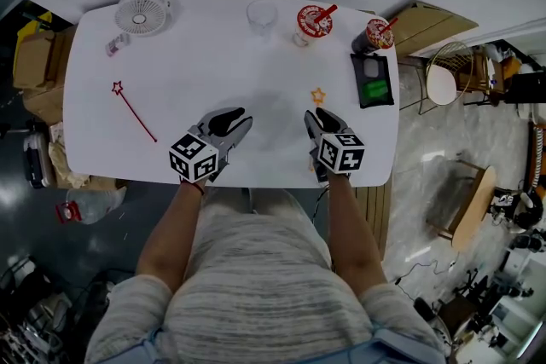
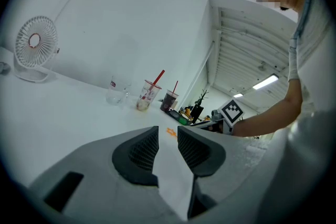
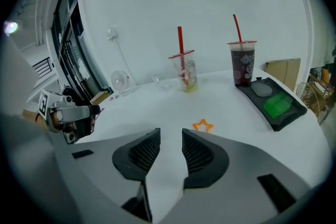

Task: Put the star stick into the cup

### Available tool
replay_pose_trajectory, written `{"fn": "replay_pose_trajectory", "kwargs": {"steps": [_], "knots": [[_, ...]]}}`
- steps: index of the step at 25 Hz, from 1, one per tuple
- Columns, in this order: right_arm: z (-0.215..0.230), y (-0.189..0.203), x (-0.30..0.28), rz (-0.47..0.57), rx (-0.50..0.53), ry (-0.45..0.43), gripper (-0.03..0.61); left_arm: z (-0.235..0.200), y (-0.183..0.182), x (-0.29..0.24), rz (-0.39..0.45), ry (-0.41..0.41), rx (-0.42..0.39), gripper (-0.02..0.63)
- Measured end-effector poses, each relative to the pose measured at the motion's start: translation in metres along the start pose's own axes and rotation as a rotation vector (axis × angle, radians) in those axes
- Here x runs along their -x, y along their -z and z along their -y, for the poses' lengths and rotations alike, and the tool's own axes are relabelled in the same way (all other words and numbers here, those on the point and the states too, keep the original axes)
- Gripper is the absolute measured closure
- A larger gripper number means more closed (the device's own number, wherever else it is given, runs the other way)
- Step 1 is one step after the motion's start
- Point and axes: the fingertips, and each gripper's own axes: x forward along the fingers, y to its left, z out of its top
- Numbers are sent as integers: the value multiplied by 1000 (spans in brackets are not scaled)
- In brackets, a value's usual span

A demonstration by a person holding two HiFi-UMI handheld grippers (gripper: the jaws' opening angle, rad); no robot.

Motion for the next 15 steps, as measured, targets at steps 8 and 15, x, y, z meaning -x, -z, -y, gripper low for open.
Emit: {"fn": "replay_pose_trajectory", "kwargs": {"steps": [8,15], "knots": [[34,21,-9,-134,-1,125,485,1,6,4,-7,-1,16,492],[48,29,-22,-215,-4,191,485,1,11,8,-11,-3,24,492]]}}
